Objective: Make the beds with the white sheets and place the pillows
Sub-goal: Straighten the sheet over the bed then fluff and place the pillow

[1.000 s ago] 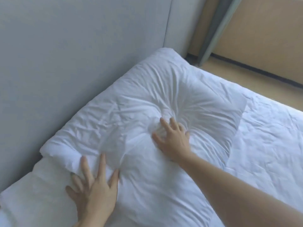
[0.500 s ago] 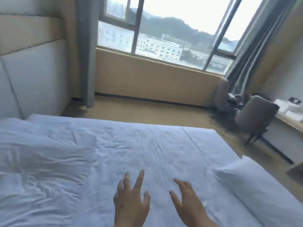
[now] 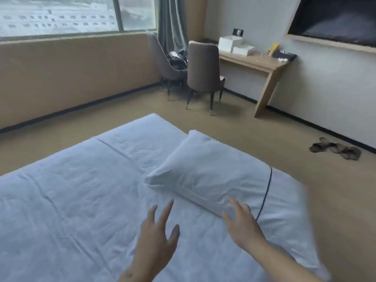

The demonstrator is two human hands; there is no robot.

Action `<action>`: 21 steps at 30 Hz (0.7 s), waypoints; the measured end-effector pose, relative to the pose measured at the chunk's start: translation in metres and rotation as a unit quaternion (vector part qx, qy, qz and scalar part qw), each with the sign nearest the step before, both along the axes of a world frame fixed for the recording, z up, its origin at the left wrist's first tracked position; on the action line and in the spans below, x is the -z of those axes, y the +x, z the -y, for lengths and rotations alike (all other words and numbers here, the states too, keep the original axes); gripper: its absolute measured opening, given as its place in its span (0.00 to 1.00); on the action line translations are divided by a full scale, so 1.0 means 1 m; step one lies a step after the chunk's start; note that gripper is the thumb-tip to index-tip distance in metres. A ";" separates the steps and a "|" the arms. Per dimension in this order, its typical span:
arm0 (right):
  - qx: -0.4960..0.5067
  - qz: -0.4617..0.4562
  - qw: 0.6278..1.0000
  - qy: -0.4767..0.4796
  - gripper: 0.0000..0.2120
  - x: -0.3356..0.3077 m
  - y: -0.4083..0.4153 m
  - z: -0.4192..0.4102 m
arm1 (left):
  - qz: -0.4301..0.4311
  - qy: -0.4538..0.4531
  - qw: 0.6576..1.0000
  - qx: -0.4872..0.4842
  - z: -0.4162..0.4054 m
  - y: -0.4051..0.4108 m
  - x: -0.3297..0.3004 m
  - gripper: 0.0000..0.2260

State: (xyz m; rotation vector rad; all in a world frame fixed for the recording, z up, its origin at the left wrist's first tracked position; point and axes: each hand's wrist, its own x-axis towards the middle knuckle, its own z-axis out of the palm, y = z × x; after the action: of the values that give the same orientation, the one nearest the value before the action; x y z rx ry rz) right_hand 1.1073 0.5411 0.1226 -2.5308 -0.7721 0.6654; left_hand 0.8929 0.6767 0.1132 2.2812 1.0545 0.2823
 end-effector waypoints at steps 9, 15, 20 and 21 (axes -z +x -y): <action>0.154 -0.042 0.985 -0.070 0.43 0.115 0.205 0.028 | -0.141 0.102 0.976 0.132 -0.060 0.268 0.087 0.34; 0.024 0.126 0.981 -0.149 0.49 0.178 0.259 0.001 | -0.242 0.155 0.955 0.075 -0.123 0.389 0.166 0.44; 0.022 0.109 0.991 -0.075 0.30 0.218 0.273 -0.011 | -0.168 0.166 0.967 0.098 -0.125 0.396 0.233 0.25; 0.021 0.112 0.992 -0.056 0.23 0.219 0.271 -0.013 | -0.142 0.178 0.968 0.102 -0.126 0.391 0.234 0.22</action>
State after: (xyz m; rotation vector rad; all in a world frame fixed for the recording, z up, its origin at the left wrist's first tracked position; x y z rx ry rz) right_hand 1.3787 0.5546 -0.0968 -2.7501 -0.7719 0.4244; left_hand 1.2841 0.8028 -0.1207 2.7963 0.9522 0.0625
